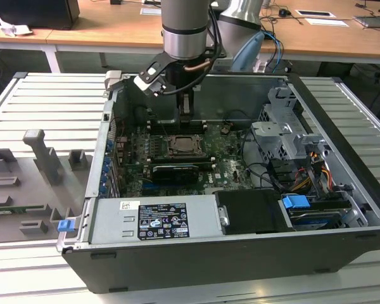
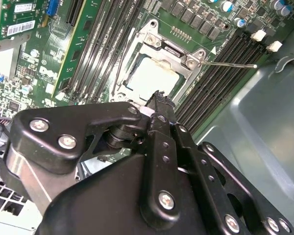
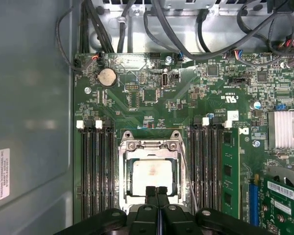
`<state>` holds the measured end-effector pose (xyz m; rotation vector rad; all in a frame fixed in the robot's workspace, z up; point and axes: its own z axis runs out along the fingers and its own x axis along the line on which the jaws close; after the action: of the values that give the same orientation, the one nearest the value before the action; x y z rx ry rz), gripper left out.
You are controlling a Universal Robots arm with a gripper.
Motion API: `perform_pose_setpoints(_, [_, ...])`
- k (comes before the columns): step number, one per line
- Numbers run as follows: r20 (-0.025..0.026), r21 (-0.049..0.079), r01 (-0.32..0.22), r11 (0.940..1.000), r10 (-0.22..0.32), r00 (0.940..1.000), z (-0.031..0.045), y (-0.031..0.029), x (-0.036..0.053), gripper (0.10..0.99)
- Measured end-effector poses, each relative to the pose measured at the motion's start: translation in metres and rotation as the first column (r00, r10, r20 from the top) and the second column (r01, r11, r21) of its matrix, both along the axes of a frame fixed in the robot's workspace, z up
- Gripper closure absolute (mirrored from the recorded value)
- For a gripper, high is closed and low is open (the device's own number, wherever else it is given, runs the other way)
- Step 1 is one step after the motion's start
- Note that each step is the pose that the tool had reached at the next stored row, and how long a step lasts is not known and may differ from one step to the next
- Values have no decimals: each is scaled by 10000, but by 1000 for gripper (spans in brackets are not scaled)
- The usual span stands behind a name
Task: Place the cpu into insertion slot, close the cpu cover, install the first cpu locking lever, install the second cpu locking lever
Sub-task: 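Install the first cpu locking lever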
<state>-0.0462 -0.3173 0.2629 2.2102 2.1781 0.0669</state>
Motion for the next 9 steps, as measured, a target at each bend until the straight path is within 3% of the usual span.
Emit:
perform_pose_setpoints(4, [-1,0,6,10000,-6,10000,53,0,0,980])
perform_pose_setpoints(7, [0,-1,8,10000,-8,10000,157,1,0,980])
perform_pose_setpoints(9, [0,-2,-27,10000,27,10000,163,1,0,980])
